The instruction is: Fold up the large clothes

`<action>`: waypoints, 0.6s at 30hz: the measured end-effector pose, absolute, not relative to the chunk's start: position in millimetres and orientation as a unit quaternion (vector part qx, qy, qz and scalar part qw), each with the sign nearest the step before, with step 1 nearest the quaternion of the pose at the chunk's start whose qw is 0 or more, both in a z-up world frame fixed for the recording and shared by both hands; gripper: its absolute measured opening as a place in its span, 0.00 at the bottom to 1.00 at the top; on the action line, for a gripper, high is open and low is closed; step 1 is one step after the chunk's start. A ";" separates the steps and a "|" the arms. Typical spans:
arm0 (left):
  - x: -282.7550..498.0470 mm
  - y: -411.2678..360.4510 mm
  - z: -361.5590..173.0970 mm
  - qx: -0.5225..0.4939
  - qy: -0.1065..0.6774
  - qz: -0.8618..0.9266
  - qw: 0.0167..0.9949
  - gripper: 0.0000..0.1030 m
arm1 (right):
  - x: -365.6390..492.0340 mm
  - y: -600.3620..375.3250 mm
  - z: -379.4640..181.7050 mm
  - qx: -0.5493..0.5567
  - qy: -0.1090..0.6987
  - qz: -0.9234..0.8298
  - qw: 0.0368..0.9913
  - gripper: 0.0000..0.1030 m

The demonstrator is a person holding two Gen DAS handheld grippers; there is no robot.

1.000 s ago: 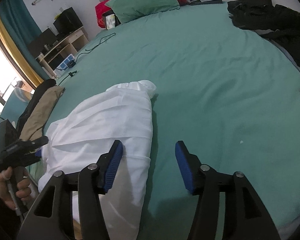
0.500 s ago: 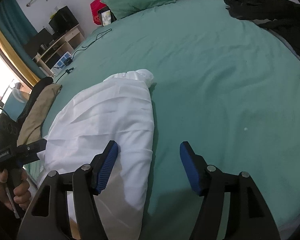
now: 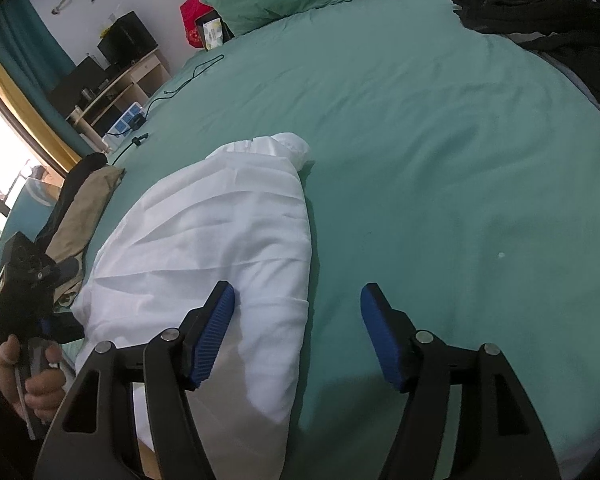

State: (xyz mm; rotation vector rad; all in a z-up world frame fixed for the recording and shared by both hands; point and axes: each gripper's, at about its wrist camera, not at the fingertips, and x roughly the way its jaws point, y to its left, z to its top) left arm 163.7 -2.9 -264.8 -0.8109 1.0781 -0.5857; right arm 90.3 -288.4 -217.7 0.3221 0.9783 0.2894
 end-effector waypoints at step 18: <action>184.3 -50.5 -240.0 -0.127 0.521 -0.180 0.824 0.79 | 109.3 -282.7 -209.8 0.155 0.463 0.168 0.856 0.68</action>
